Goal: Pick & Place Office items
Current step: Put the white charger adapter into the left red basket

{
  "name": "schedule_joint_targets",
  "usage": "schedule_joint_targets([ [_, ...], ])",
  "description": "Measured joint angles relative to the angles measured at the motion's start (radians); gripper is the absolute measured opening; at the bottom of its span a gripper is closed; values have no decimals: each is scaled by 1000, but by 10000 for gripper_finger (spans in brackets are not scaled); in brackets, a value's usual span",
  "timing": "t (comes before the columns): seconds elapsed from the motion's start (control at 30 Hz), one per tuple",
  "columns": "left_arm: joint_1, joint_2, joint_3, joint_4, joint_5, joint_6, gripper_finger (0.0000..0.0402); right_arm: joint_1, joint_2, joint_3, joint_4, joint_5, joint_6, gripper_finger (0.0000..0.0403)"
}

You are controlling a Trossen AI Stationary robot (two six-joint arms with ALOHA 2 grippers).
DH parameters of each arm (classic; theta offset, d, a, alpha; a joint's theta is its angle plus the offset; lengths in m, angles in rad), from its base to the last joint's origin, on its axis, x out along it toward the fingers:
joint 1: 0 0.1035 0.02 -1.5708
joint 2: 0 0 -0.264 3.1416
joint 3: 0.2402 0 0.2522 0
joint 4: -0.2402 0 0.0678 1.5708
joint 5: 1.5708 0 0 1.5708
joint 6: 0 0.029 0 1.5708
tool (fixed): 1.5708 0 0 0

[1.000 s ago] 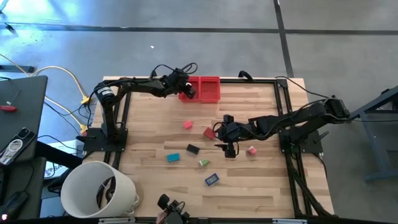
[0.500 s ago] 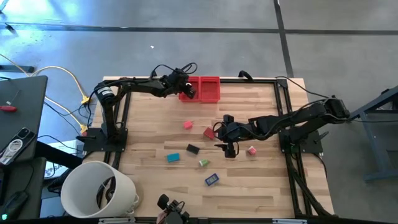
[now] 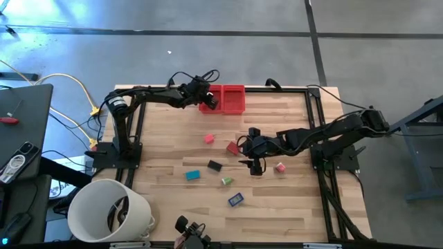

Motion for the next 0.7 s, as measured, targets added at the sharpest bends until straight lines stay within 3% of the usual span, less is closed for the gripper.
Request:
schedule_joint_targets([
  [0.7, 0, 0, 0, -48, 0, -15, 140, 0, 0, 0, -8, 0, 0, 270],
])
